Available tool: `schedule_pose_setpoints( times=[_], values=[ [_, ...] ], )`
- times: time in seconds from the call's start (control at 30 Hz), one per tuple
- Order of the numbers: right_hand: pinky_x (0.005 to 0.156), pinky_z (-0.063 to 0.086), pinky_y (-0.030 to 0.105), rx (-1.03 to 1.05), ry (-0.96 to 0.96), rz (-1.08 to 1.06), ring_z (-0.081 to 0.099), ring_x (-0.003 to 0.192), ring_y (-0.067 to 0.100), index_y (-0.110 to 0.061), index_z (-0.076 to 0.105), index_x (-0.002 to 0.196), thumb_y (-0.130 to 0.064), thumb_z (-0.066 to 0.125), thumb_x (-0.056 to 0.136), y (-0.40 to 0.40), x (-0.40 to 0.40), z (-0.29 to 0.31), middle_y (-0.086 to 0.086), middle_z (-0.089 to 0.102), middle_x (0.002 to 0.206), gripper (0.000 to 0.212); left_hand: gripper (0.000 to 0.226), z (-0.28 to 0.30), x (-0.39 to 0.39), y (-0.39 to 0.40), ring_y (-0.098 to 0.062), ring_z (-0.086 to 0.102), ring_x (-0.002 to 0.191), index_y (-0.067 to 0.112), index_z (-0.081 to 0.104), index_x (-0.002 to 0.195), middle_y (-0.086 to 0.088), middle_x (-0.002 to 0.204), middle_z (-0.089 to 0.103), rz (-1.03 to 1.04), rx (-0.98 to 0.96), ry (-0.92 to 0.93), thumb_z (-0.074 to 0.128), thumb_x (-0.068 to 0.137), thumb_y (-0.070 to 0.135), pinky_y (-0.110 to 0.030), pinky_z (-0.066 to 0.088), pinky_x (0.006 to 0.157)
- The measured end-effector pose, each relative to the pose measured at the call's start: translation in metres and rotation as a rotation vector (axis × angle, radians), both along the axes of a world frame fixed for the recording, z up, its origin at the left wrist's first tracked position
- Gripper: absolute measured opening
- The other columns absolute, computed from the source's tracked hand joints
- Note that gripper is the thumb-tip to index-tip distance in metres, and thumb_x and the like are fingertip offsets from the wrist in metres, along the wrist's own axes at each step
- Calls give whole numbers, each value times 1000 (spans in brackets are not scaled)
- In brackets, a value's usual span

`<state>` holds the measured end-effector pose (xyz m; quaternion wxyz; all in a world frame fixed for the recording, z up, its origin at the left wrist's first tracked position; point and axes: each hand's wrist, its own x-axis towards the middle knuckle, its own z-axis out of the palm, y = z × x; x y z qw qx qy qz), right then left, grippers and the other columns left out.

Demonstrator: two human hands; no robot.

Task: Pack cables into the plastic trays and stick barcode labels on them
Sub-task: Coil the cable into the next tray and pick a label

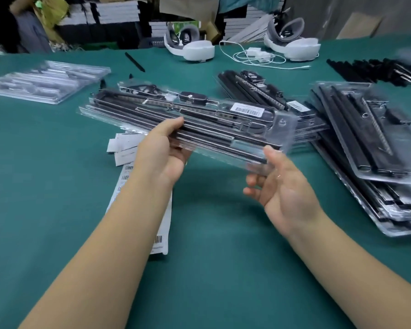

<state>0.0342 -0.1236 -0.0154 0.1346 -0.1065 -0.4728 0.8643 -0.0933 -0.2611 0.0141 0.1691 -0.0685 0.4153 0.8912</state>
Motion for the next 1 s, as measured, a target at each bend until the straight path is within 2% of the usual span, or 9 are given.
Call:
schedule_pose_setpoints(
  times=[0.17, 0.27, 0.37, 0.5, 0.57, 0.63, 0.77, 0.87, 1.0],
  values=[
    [44, 44, 25, 158, 70, -137, 50, 46, 11, -17, 57, 106, -14, 47, 96, 6, -2, -3, -9, 57, 58, 15, 21, 17, -17, 3, -12, 61, 49, 7, 58, 68, -3, 60, 61, -100, -80, 39, 58, 88, 1, -19, 50, 43],
    [47, 49, 24, 175, 113, -153, 56, 49, 9, -15, 55, 103, -20, 55, 92, 13, -7, -1, -5, 58, 65, 12, 26, 16, -16, 35, -9, 54, 45, 6, 65, 58, -3, 58, 60, -91, -166, 97, 65, 83, -2, -16, 43, 38],
    [49, 51, 23, 237, 100, -198, 61, 56, 9, -16, 51, 102, -35, 61, 77, 20, -15, 0, 5, 57, 78, 33, 8, 6, -7, 73, -14, 60, 53, 2, 61, 79, -4, 61, 63, -71, -262, 232, 65, 83, -3, -27, 52, 54],
    [48, 49, 22, 361, 13, -307, 59, 58, 5, -26, 47, 122, -44, 58, 83, 31, -23, -1, -9, 62, 75, 44, 18, 9, -27, 106, -22, 61, 62, -3, 54, 103, -12, 73, 63, -84, -211, 259, 60, 87, -4, -39, 55, 69],
    [49, 49, 20, 435, -38, -433, 57, 61, 2, -22, 41, 131, -34, 54, 93, 34, -26, -7, -7, 59, 88, 42, 2, 16, -40, 120, -20, 62, 53, -4, 59, 89, -10, 62, 64, -144, -179, 233, 58, 88, -4, -35, 57, 62],
    [54, 51, 20, 496, -84, -537, 55, 65, -2, -22, 27, 144, -22, 53, 93, 36, -28, -12, -5, 50, 111, 57, 18, 19, -52, 131, -19, 60, 46, -1, 59, 70, -7, 50, 60, -179, -193, 200, 58, 88, -4, -32, 56, 56],
    [64, 44, 6, 551, -211, -538, 56, 77, -2, -22, 14, 151, -11, 51, 89, 46, -31, -18, -9, 20, 147, 73, 15, 16, -61, 154, -20, 61, 47, 0, 62, 75, -7, 56, 62, -266, -292, 208, 61, 89, 0, -34, 57, 58],
    [63, 37, -4, 562, -231, -448, 54, 98, 4, -18, 23, 149, -9, 50, 89, 45, -34, -22, -15, 17, 150, 66, 14, 10, -64, 167, -22, 58, 55, 1, 63, 89, -9, 70, 60, -238, -454, 230, 69, 86, 12, -31, 57, 56],
    [65, 33, -7, 601, -238, -336, 48, 107, -1, -16, 27, 148, -11, 51, 89, 42, -35, -24, -21, 19, 150, 63, 40, 2, -72, 174, -26, 55, 65, 6, 58, 78, -5, 70, 58, -106, -969, 370, 74, 77, 43, -30, 48, 62]
  ],
)
